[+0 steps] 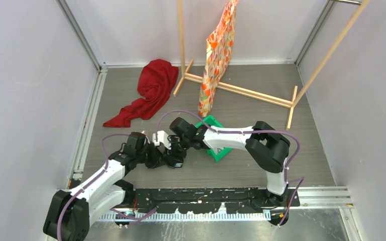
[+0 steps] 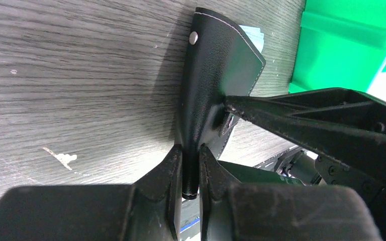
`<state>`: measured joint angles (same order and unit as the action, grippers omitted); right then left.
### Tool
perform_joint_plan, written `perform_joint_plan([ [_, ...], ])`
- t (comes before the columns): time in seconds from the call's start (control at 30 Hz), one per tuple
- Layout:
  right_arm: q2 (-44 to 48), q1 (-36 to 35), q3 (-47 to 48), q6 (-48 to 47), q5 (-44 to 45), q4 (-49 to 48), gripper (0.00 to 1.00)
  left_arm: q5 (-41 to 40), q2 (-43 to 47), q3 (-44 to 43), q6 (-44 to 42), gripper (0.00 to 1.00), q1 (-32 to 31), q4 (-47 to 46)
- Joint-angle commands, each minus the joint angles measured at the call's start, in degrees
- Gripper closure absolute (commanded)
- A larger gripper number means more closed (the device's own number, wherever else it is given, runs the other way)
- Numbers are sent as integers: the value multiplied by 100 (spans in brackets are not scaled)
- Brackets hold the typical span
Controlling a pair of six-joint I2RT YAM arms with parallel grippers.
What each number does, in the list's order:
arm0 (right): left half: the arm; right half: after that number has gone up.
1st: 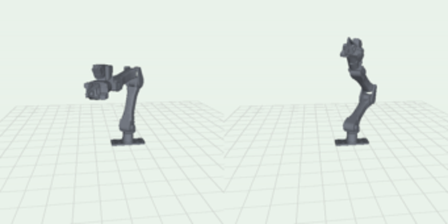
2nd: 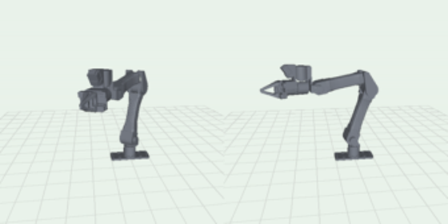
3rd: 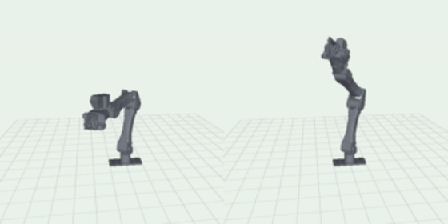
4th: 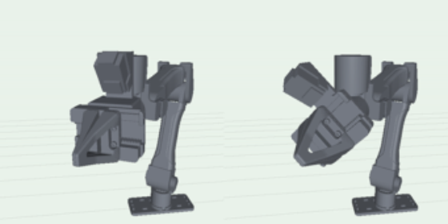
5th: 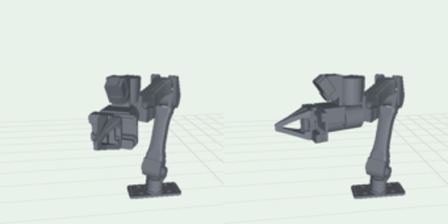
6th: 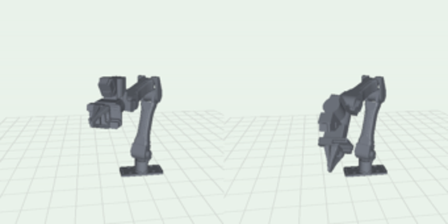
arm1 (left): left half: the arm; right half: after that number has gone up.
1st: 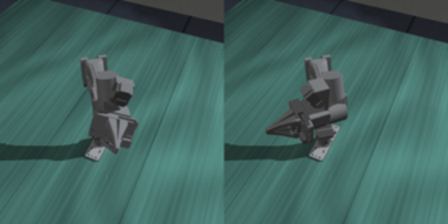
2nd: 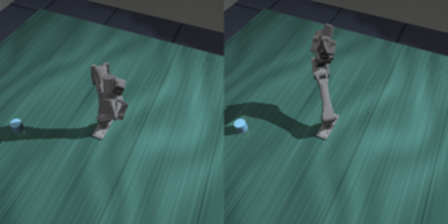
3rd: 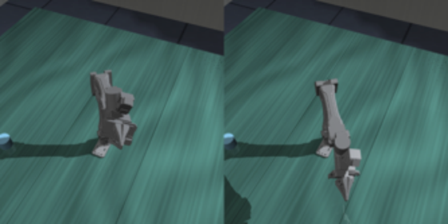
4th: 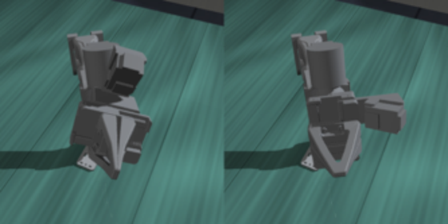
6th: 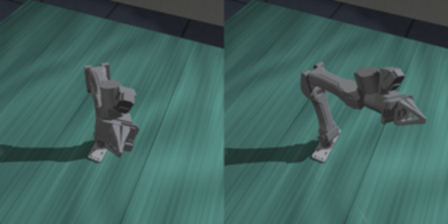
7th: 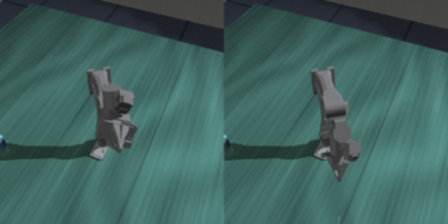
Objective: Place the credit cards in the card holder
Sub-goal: Open the card holder at the center of the board.
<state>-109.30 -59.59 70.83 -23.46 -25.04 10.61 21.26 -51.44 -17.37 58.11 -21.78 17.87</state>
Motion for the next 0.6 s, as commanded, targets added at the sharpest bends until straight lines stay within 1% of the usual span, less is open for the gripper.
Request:
perform_joint_plan([
  [0.0,-151,18,69,-329,275,-163,51,348,125,-2,34,99,-28,-190],
  [0.13,-135,22,-105,-579,309,-48,62,353,113,-4,12,99,-28,-181],
  [0.23,-119,11,-164,-669,537,-86,65,344,76,-12,-14,99,-28,-146],
  [0.3,-98,38,-162,-723,615,-83,66,338,78,-12,-34,99,-28,-120],
  [0.47,-70,93,-123,-874,614,80,79,287,75,-12,-54,100,-28,-50],
  [0.57,16,127,-85,-829,583,209,84,225,79,-29,-70,100,-28,38],
])
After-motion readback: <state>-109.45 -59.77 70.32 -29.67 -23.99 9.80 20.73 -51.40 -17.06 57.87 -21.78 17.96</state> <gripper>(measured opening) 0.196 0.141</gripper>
